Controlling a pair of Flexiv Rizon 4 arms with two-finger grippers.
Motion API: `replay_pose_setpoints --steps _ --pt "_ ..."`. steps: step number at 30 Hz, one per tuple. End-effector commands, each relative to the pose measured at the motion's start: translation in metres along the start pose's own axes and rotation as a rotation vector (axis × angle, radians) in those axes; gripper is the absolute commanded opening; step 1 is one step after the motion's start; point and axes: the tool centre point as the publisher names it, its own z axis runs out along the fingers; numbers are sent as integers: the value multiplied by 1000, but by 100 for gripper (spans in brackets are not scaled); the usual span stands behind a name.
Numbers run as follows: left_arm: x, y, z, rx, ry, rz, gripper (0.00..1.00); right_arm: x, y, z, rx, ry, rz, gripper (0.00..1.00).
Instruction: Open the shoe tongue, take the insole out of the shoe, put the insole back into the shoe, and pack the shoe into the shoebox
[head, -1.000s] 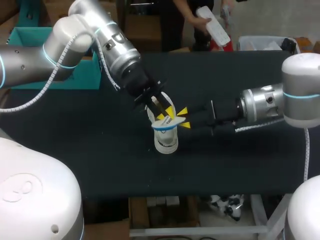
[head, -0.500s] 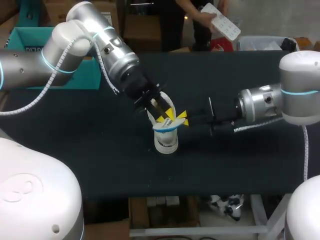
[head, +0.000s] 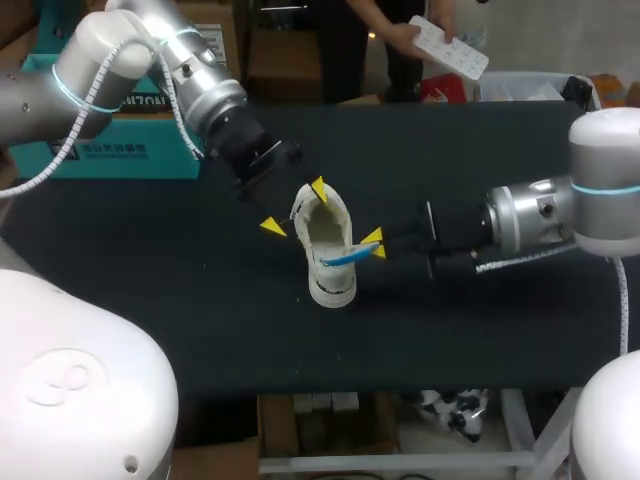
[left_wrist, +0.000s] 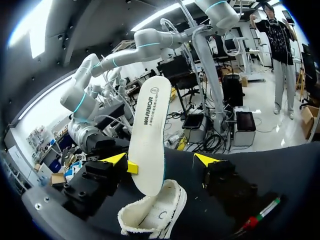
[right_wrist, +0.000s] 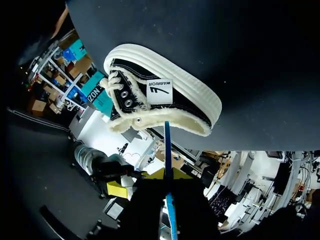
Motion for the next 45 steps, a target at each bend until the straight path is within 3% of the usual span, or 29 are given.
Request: replay_pose_setpoints --steps 1,13,31,35,41,42,45 --pt "3 10 -32 5 17 -47 100 -3 6 0 29 -18 6 0" --pt "6 37 -59 30 96 -140 100 -10 7 7 91 -84 1 0" --pt "1 41 -54 -20 153 -159 100 -13 8 6 121 -110 7 0" --pt "8 36 -49 -33 123 -113 100 -12 10 6 115 -88 24 0" --pt "19 25 -38 -55 -52 -11 100 -9 11 8 107 -47 30 0" --pt "20 25 -36 -35 -76 -6 100 -8 11 9 107 -39 30 0" --pt "21 27 -20 -90 -150 -26 100 -7 12 11 95 -11 36 0"
